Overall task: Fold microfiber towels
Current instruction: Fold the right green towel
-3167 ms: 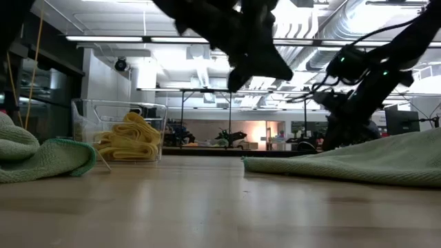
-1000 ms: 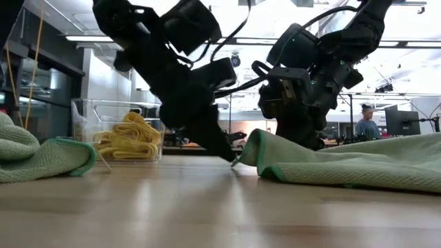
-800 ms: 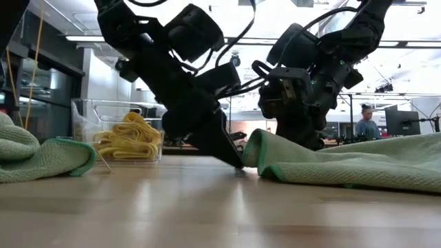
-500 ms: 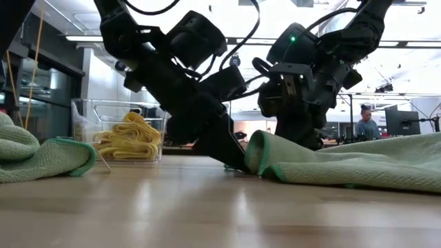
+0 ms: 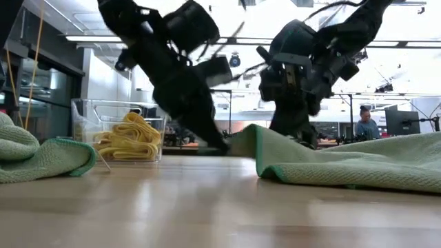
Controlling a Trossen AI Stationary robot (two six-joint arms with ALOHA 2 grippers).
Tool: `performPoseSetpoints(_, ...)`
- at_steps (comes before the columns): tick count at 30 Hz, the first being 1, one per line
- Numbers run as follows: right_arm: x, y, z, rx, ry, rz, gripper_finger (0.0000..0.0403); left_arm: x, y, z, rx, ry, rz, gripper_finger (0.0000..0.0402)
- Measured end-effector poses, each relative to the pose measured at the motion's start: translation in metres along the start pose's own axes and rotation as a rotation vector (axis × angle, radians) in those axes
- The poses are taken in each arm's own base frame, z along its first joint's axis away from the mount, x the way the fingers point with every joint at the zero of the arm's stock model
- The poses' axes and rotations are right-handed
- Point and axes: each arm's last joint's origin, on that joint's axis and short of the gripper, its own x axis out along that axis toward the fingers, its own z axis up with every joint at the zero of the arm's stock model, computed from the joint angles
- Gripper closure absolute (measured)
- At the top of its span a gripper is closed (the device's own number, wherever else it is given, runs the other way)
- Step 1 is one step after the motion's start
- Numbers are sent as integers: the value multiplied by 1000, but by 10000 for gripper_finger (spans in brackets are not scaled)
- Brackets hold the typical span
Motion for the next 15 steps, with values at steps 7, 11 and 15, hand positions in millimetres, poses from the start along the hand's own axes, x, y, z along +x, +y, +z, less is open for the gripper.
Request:
performPoseSetpoints(7, -70, -7, 20, -60, -185, -178, 403, -59, 30, 39, 64, -123, 100, 398)
performPoseSetpoints(11, -117, -10, 24, -47, -312, -282, 403, -91, 63, 75, 99, -205, 221, 399)
performPoseSetpoints(15, -158, -13, 21, -4, -436, -361, 403, -121, 96, 119, 170, -272, 318, 400)
